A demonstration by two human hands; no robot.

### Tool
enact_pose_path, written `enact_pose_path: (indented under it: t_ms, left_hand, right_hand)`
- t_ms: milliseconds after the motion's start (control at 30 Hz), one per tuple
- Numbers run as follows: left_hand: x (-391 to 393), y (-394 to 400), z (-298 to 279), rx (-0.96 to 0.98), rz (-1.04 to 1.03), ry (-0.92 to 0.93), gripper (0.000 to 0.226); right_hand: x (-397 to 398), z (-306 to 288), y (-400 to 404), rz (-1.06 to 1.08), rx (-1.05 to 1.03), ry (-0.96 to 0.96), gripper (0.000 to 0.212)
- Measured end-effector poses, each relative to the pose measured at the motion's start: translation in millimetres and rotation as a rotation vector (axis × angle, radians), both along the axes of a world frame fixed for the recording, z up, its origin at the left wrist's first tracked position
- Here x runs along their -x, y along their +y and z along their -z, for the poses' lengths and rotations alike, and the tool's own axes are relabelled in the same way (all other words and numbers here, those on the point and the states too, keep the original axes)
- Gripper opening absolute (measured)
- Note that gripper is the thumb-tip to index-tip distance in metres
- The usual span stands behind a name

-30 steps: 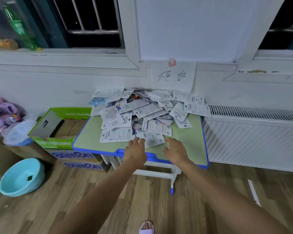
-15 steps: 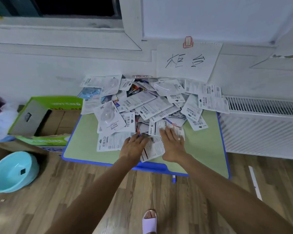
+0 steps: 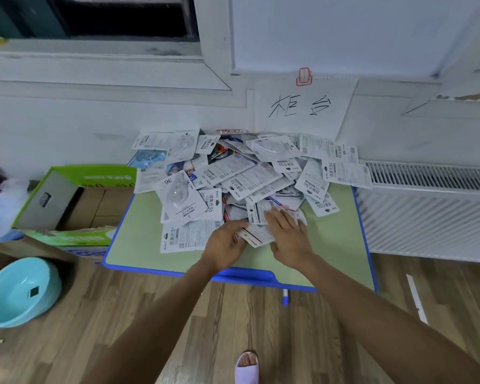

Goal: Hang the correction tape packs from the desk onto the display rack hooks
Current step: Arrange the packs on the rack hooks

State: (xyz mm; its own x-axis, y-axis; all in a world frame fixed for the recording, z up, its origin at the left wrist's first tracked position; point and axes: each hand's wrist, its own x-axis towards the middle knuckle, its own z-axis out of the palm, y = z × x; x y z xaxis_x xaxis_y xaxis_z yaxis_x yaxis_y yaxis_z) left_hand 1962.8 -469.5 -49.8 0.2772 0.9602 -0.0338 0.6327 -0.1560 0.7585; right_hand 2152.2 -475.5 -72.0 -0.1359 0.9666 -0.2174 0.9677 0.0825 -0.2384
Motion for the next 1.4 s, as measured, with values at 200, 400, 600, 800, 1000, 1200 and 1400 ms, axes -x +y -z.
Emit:
enact_pose_path:
  t_ms: [200,400,600,800,1000,1200,1400]
  left_hand:
    - [-12,2,-12,0.193,-0.203,-0.273,0.03]
    - [-23,8,-11,0.32,-0.303,-0.424,0.045]
    - [-64,14,-16,0.409,-0.105,-0.464,0.024]
    - [-123,0,-26,0.466,0.128,-0.44,0.024]
    - [-201,-54,-40,0.435,0.249,-0.418,0.03]
    - [-292,-157,-55,0.362,0.416,-0.392,0.027]
    - [-354,-318,-68,0.43,0.707,-0.309,0.028]
  right_hand:
    - [-3,-8,10,0.021,-0.151,0.029,0.058]
    - [-12,-32,0,0.317,-0.215,0.515,0.038]
    - [-47,-76,-22,0.561,-0.072,1.309,0.04]
    - [-106,-97,-74,0.73,-0.159,1.56,0.052]
    - [-152,-106,-173,0.858,-0.365,1.493,0.052]
    - [-195,-111,-319,1.13,-0.55,1.311,0.058]
    - [-213,-120,-492,1.31,-0.769,1.292,0.059]
